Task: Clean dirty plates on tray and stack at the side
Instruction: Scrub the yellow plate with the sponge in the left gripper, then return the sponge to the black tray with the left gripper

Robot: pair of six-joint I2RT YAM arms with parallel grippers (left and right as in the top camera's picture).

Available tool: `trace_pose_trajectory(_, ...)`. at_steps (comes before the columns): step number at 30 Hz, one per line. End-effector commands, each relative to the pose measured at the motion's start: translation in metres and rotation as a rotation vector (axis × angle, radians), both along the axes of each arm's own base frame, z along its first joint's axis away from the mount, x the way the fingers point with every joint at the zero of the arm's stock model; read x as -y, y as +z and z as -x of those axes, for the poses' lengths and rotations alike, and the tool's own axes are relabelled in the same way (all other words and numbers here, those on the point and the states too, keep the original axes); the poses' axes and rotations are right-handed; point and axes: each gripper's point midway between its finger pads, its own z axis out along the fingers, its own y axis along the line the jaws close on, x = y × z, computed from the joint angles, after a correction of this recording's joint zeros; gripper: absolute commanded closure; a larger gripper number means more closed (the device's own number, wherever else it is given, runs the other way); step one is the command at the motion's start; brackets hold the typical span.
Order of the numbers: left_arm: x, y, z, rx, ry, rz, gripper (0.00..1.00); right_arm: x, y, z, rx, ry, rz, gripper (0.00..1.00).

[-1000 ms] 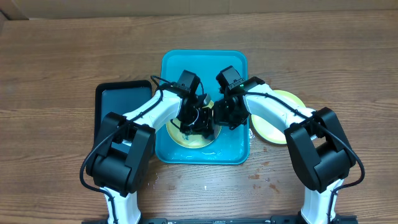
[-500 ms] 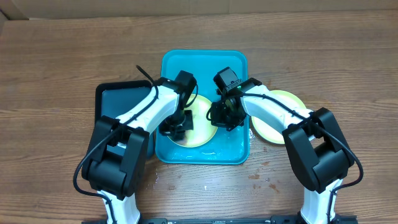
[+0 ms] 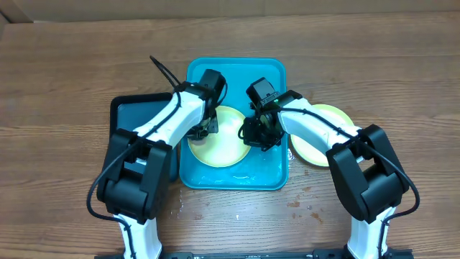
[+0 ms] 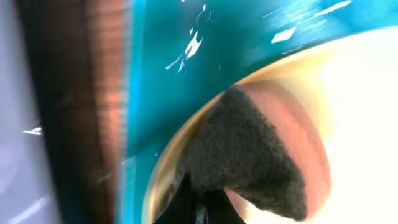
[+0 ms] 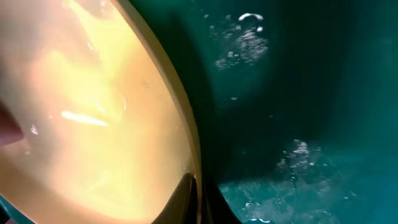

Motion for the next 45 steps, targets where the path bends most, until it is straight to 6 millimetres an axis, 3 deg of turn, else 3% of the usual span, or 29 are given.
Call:
trace_pose_trajectory(1,0.068,-0.011,0.013,-0.112,-0.068,0.405,0.96,0.018,-0.012,-0.003,0.007,-0.008,0.081,0.96)
trace_pose_trajectory(3,0.103,-0.004,0.018,-0.136,-0.11,0.592,0.96,0.018,-0.012,-0.003,0.007,-0.008,0.081,0.96)
trace_pose_trajectory(5,0.12,-0.001,0.021,-0.144,-0.139,0.667,0.96,0.018,-0.012,-0.003,0.007,-0.008,0.081,0.96)
trace_pose_trajectory(11,0.122,-0.007,0.035,-0.194,-0.171,0.651,0.96,0.018,-0.012,-0.002,0.003,-0.007,0.083,0.96)
trace_pose_trajectory(13,0.107,-0.008,0.037,-0.215,-0.138,0.599,0.96,0.019,-0.013,-0.002,0.001,-0.007,0.084,0.96)
trace_pose_trajectory(16,0.066,0.003,0.031,-0.207,-0.067,0.449,0.96,0.019,-0.013,-0.001,-0.002,-0.007,0.086,0.96)
trace_pose_trajectory(25,-0.059,0.1,0.022,0.017,0.121,0.128,0.96,0.019,-0.013,-0.001,-0.003,-0.007,0.087,0.96)
trace_pose_trajectory(28,-0.095,0.114,0.024,0.056,0.194,0.061,0.96,0.019,-0.013,-0.001,-0.003,-0.007,0.087,0.96)
trace_pose_trajectory(32,-0.12,0.103,0.028,0.032,0.258,0.028,0.96,0.019,-0.013,-0.001,-0.002,-0.007,0.086,0.96)
trace_pose_trajectory(38,-0.131,0.046,0.034,-0.046,0.277,-0.01,0.96,0.02,-0.013,0.0,-0.006,-0.007,0.088,0.96)
trace_pose_trajectory(40,-0.135,0.035,0.038,-0.085,0.278,-0.039,0.96,0.021,-0.013,0.002,-0.014,-0.006,0.092,0.96)
trace_pose_trajectory(41,-0.136,0.032,0.039,-0.095,0.279,-0.044,0.92,0.021,-0.013,0.003,-0.019,-0.006,0.095,0.96)
trace_pose_trajectory(42,-0.136,0.032,0.039,-0.098,0.281,-0.044,0.81,0.022,-0.013,0.004,-0.023,-0.006,0.097,0.96)
trace_pose_trajectory(43,-0.137,0.033,0.04,-0.099,0.286,-0.043,0.61,0.023,-0.012,0.005,-0.028,-0.005,0.1,0.96)
trace_pose_trajectory(44,-0.139,0.038,0.04,-0.095,0.293,-0.04,0.35,0.023,-0.011,0.006,-0.031,-0.005,0.102,0.96)
trace_pose_trajectory(45,-0.14,0.044,0.04,-0.089,0.306,-0.036,0.24,0.023,-0.008,0.007,-0.034,-0.005,0.104,0.96)
